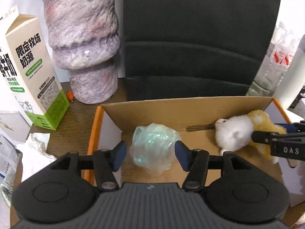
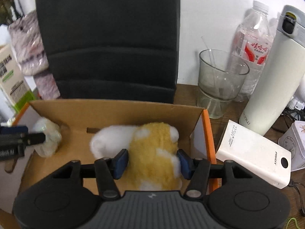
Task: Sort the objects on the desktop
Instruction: 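Release both items in the box and withdraw both grippers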
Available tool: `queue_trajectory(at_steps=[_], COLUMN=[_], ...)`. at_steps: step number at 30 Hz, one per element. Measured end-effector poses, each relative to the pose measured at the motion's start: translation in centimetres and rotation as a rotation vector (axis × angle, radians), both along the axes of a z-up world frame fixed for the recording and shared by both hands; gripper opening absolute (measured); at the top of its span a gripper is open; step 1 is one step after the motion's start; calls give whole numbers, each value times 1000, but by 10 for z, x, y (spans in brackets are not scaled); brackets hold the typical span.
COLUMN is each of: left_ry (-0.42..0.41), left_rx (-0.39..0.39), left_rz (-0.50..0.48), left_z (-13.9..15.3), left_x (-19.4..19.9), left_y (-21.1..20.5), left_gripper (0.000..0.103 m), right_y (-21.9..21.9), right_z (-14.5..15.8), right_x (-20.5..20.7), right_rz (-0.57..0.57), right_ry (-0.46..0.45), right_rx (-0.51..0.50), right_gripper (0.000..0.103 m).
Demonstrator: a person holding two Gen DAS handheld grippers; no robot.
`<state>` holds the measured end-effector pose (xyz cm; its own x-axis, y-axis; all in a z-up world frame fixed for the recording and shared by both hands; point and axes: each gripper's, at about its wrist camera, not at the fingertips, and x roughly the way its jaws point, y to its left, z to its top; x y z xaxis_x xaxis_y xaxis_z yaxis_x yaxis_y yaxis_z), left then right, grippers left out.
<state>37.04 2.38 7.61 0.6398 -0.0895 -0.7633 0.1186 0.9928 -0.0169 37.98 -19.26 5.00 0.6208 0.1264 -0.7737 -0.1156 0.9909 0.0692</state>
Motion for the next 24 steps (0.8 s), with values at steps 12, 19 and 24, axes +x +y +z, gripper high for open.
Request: queue_trajectory(at_steps=[12, 19, 24], left_ry=[-70, -176, -209], left_rx=[-64, -67, -112], left_rz=[52, 0, 10], left_z=[87, 76, 51], left_x=[-104, -237, -322], left_y=[5, -7, -15], left_gripper=[103, 103, 103], right_y=[-8, -25, -27], right_z=[84, 84, 65], right_x=[-108, -238, -329], right_rz=[92, 110, 111], right_ry=[-154, -217, -267], right_rx=[67, 150, 134], right_gripper=[88, 91, 97])
